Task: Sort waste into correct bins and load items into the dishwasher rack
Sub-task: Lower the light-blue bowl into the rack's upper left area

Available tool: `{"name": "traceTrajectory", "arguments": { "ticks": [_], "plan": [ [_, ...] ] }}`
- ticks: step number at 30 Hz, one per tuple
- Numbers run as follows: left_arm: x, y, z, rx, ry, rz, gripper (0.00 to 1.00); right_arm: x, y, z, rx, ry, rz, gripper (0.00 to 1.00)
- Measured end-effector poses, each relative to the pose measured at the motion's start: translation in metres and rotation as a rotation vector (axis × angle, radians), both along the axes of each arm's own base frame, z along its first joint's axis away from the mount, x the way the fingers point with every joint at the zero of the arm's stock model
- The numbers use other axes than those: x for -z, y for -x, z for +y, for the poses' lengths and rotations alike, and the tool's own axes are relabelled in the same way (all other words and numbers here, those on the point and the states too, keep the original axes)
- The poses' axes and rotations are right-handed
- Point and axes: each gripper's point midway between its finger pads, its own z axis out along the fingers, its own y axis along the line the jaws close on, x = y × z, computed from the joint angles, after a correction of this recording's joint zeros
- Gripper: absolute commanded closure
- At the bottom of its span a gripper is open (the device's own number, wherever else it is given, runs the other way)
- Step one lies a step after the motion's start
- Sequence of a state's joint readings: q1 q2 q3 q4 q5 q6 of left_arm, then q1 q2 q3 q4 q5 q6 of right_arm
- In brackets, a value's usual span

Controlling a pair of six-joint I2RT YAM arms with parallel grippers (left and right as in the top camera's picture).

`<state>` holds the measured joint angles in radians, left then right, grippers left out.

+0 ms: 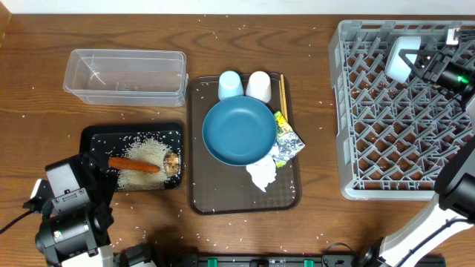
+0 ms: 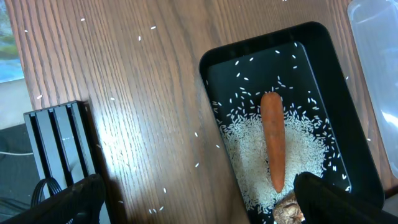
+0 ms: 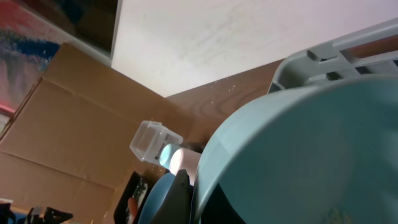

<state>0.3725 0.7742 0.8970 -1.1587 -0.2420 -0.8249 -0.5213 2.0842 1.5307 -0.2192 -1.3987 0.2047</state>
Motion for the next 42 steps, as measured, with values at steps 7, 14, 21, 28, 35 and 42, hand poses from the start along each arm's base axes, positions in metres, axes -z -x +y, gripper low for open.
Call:
{"name": "traceTrajectory", "arguments": {
  "ticks": [7,14,21,28,35,42],
  "plan": [
    [0.0,0.0,0.0,0.0,0.0,0.0,0.02,0.029,-0.004,-0.003,-0.004,-0.031,0.044,0.97],
    [0.0,0.0,0.0,0.0,0.0,0.0,0.02,0.016,-0.012,-0.007,-0.004,-0.032,-0.001,0.89],
    [0.0,0.0,0.0,0.0,0.0,0.0,0.02,0.007,-0.01,-0.014,0.005,-0.089,0.044,0.5],
    [0.0,0.0,0.0,0.0,0.0,0.0,0.02,-0.03,0.001,-0.026,0.043,-0.078,0.016,0.36],
    [0.0,0.0,0.0,0.0,0.0,0.0,0.02,-0.065,0.012,-0.025,0.055,-0.055,-0.024,0.2],
    [0.0,0.0,0.0,0.0,0.0,0.0,0.02,-0.07,0.015,-0.023,0.058,-0.062,-0.009,0.14]
  ]
}}
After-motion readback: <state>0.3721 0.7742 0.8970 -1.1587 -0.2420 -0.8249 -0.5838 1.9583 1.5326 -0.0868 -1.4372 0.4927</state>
